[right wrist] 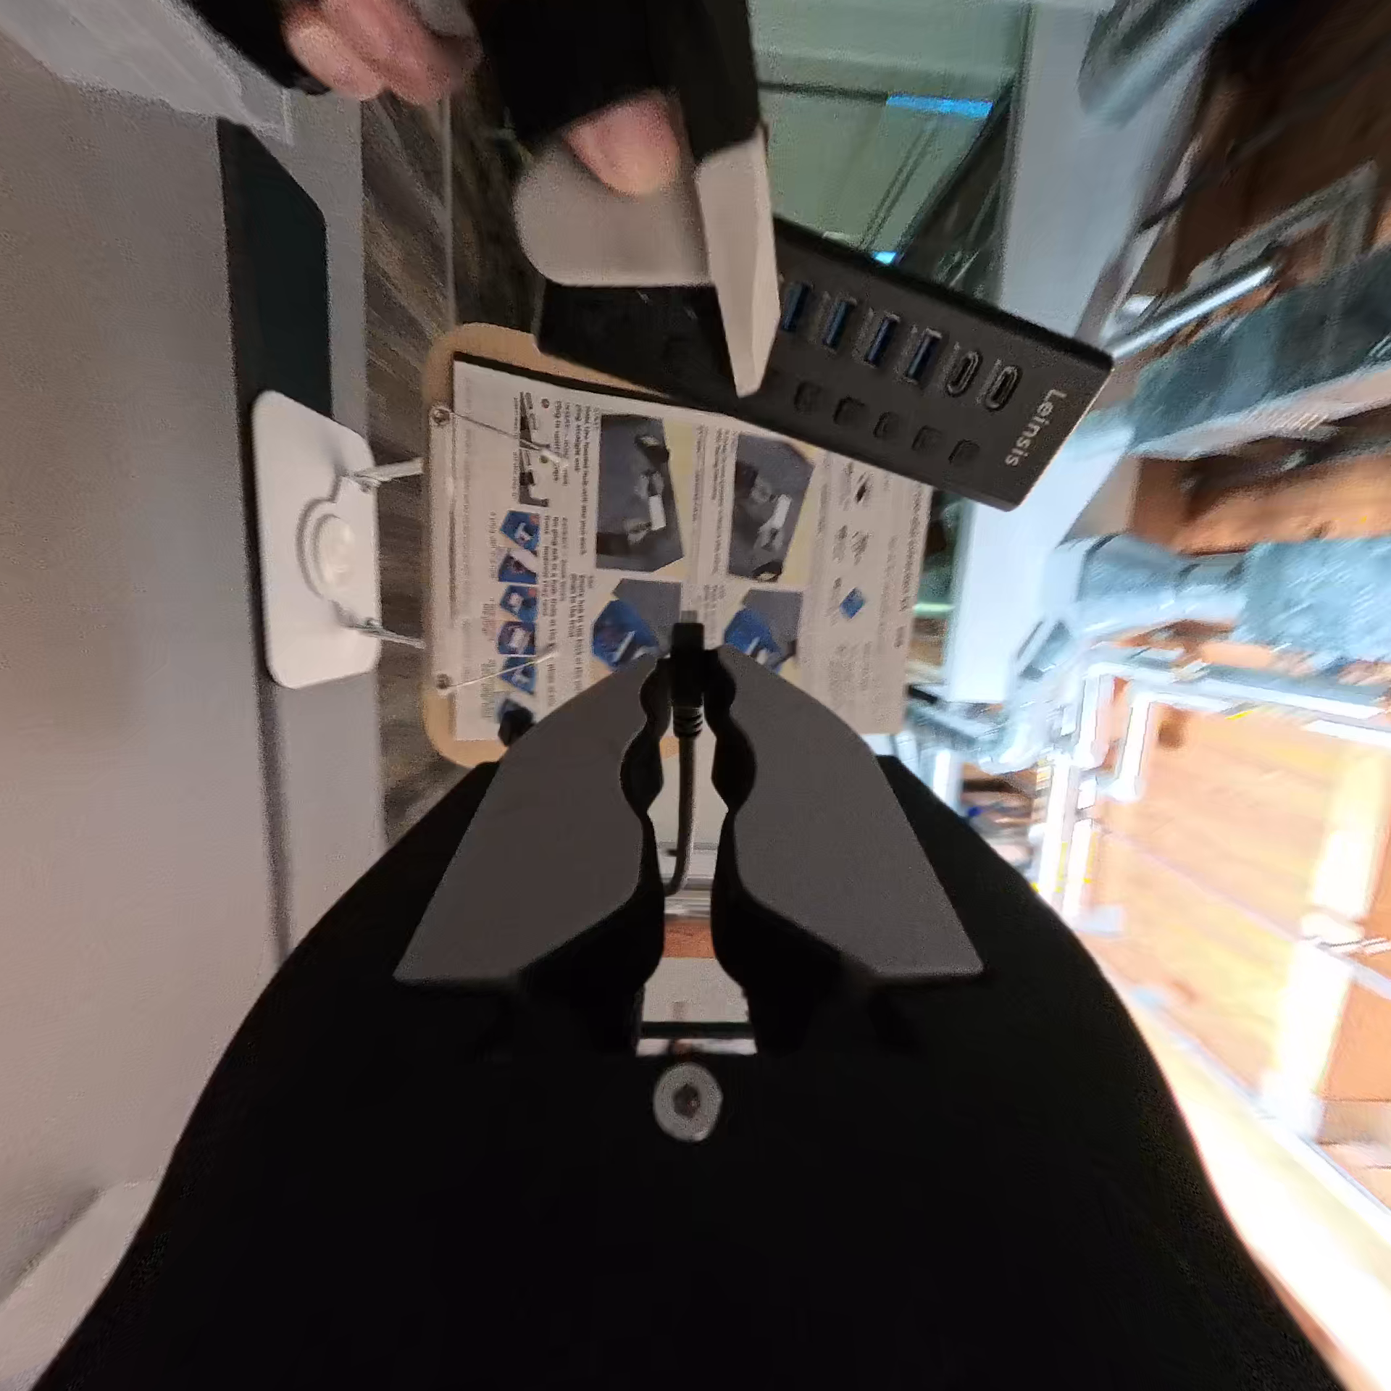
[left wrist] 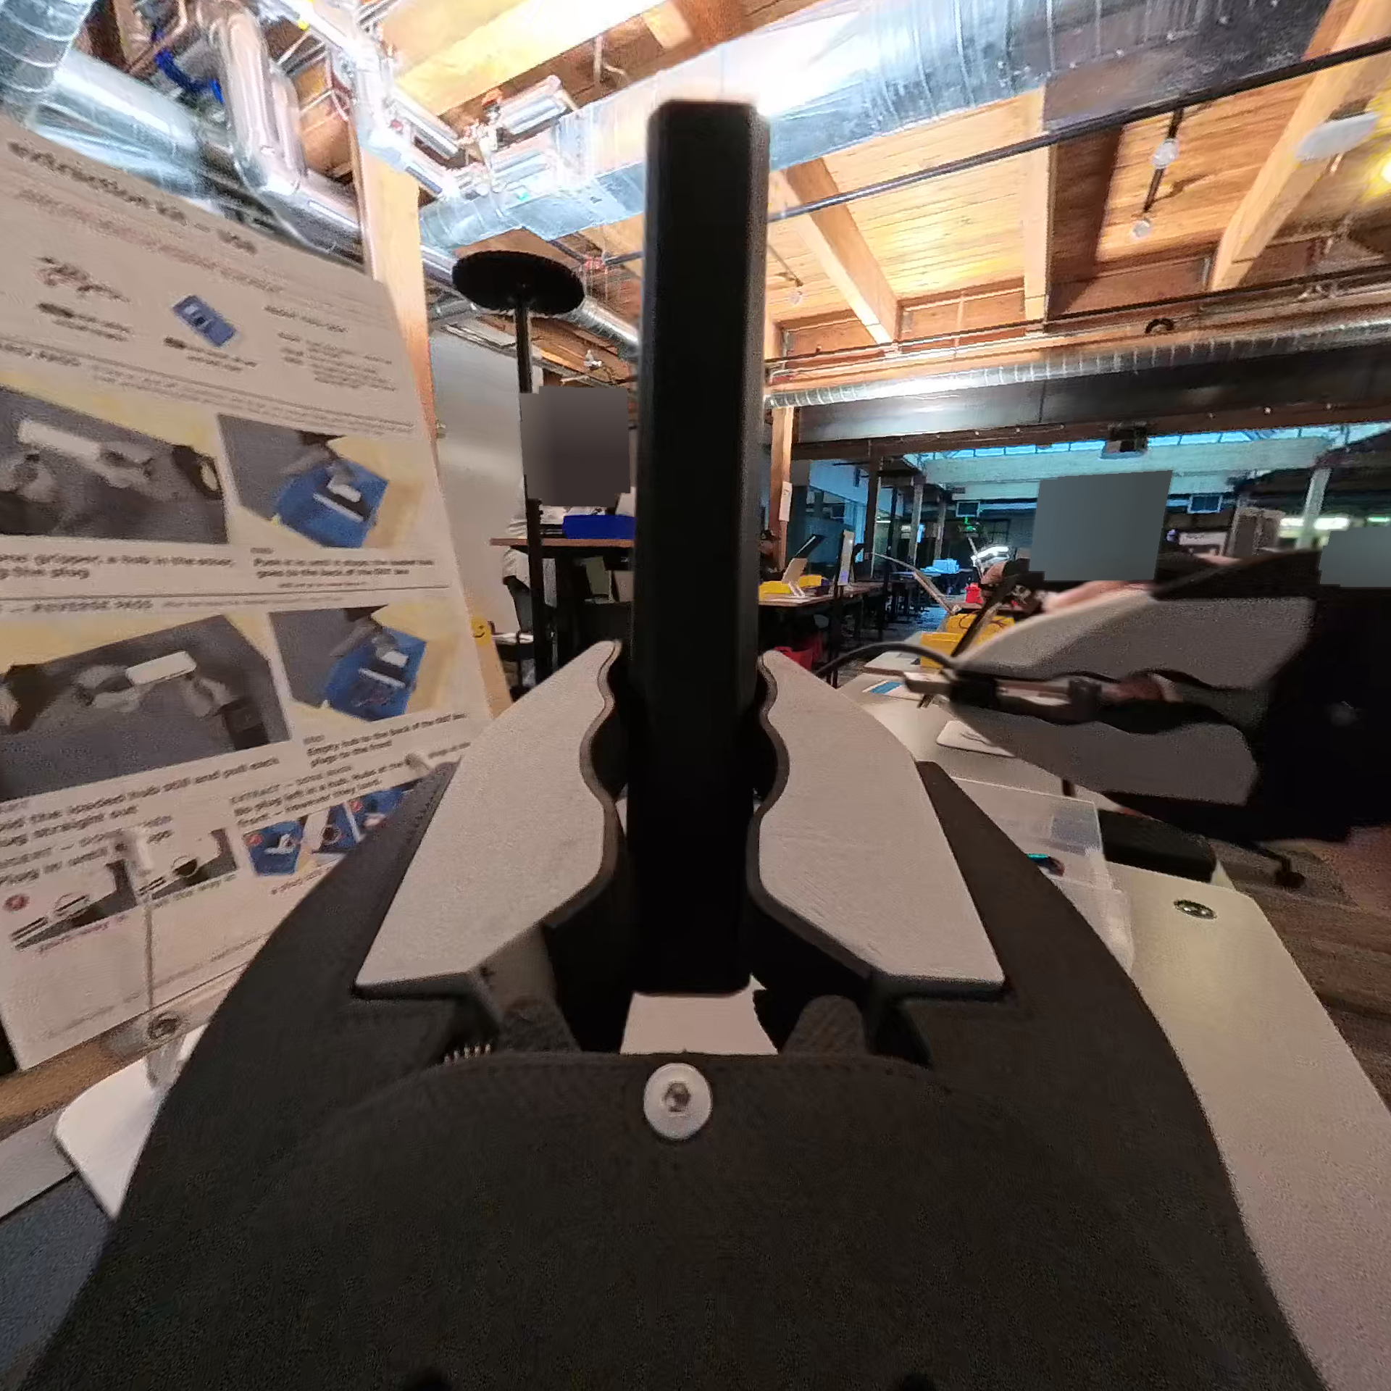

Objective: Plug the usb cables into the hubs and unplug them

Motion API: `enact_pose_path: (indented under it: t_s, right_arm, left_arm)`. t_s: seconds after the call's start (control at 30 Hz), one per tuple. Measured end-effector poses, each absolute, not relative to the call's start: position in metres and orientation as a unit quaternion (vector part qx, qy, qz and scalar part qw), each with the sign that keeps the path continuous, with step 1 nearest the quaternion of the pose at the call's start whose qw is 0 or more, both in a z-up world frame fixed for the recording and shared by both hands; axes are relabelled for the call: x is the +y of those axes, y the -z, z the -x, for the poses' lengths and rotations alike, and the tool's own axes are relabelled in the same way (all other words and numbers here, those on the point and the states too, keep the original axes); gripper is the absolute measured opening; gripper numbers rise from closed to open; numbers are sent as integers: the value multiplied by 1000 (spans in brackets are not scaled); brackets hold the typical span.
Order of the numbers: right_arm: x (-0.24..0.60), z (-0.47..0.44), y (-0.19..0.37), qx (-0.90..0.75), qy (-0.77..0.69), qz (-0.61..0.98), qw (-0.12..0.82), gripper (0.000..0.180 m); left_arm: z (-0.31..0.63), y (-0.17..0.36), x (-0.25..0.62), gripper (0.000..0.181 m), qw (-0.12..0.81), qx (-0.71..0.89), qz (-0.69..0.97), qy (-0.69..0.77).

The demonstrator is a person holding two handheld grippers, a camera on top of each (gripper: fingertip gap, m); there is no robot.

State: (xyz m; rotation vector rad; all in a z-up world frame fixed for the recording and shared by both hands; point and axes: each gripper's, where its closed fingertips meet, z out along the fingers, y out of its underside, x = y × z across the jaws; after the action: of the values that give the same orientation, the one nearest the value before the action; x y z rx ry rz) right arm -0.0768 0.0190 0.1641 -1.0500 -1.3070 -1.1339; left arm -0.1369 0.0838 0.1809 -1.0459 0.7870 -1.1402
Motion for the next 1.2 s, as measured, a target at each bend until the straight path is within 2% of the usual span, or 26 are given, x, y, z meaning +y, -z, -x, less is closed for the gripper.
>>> enact_pose_path:
  t_s: [0.23, 0.5, 0.7, 0.87, 1.03, 1.13, 1.2]
  right_arm:
    - [12, -20, -168, -448, 306, 631, 554, 9]
    - [-33, -186, -144, -304, 305, 753, 497, 9]
    - [-80, -302, -114, -125, 186, 847, 483, 8]
    - [-99, -325, -89, -42, 30, 853, 519, 9]
    - [-120, -325, -135, -37, -54, 790, 609, 9]
    - [-134, -318, -130, -49, -137, 800, 583, 9]
    - [-132, -324, -102, -39, -153, 823, 546, 9]
  left_arm:
    - [108, -170, 67, 28, 532, 352, 444, 630]
    - [83, -151, 65, 28, 453, 350, 447, 687]
    - [72, -142, 65, 28, 386, 323, 436, 746]
    - [65, -136, 63, 28, 360, 318, 435, 761]
    - [66, -141, 58, 27, 353, 319, 423, 771]
    - [67, -145, 53, 28, 356, 326, 417, 770]
    - [67, -148, 48, 28, 357, 331, 413, 770]
